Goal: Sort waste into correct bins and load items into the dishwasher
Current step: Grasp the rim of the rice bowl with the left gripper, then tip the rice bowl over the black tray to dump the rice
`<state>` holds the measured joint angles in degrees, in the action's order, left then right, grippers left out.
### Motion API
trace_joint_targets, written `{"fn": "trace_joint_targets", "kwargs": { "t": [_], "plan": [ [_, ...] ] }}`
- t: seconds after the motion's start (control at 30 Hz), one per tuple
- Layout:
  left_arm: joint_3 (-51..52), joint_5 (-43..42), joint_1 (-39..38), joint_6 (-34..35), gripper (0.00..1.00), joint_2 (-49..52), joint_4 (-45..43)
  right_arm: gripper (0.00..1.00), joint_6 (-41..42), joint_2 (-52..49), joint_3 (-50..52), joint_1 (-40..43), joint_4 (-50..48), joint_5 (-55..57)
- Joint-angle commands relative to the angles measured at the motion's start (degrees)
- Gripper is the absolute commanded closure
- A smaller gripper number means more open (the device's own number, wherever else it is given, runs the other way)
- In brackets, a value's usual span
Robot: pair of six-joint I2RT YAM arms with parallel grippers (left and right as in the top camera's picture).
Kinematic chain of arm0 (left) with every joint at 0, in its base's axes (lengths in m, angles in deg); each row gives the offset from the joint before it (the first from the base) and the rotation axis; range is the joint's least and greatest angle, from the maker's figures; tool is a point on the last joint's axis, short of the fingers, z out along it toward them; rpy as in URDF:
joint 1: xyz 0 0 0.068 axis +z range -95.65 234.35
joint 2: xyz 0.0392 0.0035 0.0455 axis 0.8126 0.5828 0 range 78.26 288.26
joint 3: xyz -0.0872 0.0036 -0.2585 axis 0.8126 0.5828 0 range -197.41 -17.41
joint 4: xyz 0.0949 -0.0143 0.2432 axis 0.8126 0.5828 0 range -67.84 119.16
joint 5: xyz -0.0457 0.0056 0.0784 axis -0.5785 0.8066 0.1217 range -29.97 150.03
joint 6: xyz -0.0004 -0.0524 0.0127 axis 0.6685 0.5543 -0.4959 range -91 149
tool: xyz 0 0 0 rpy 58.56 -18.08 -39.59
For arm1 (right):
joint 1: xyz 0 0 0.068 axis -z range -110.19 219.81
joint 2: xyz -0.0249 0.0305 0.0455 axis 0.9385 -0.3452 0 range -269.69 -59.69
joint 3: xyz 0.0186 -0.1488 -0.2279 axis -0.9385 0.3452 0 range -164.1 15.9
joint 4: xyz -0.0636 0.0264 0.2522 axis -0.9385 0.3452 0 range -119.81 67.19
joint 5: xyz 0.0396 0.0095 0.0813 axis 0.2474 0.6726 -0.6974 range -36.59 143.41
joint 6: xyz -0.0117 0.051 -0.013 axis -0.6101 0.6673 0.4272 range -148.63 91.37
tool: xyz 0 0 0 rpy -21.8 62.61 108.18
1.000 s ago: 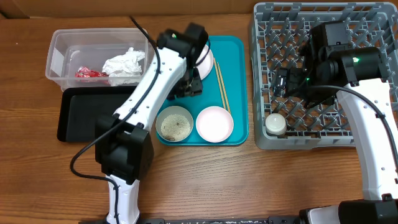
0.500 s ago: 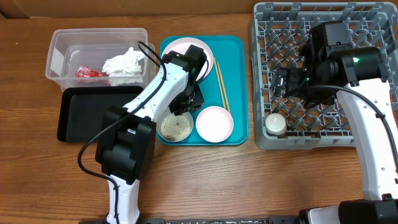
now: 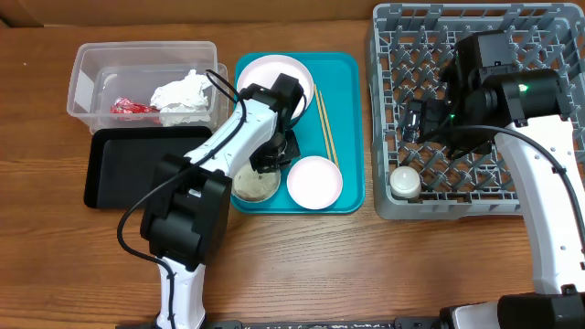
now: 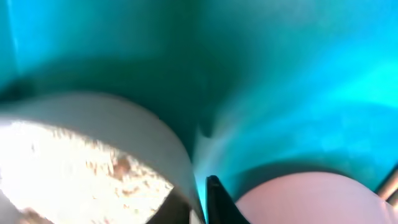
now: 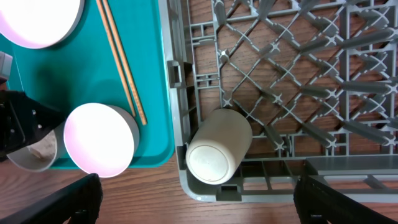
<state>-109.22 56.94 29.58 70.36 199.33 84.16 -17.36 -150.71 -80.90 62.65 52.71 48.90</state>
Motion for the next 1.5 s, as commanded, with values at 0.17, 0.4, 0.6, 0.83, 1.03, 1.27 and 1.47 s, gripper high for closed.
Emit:
{"fn": "trace_joint_targets", "kwargs": {
  "t": [0.17,0.4,0.6,0.83,1.03,1.27,1.47],
  "plan": [
    [-0.31,-4.9,0.0,-8.79,0.96,0.28,-0.26,0.0,-0.46,0.35,-0.68,0.15,-0.42,-0.09],
    [-9.77,-8.55,0.0,-16.79,0.96,0.11,8.2,0.0,-0.48,0.35,-0.68,0.15,-0.92,-0.09],
    [-22.73,-8.57,0.59,-20.92,0.96,-0.68,19.08,0.0,-0.44,0.35,-0.68,0.13,-1.18,-0.13],
    [-25.68,-9.18,5.31,-23.8,0.96,-6.78,24.68,0.0,-0.44,0.35,-0.68,0.13,-1.38,-0.13],
    [-25.46,-18.38,13.68,-34.4,0.95,-11.23,28.7,0.0,-0.42,0.35,-0.68,0.13,-1.81,-0.52],
    [-20.35,-31.8,25.33,-47.15,0.96,-11.5,30.08,0.0,-0.42,0.35,-0.68,0.11,-2.25,-1.81],
    [-8.61,-49.27,35.5,-60.78,0.96,-11.5,27.43,0.0,-0.42,0.35,-0.68,0.11,-2.12,-1.84]
  ]
}}
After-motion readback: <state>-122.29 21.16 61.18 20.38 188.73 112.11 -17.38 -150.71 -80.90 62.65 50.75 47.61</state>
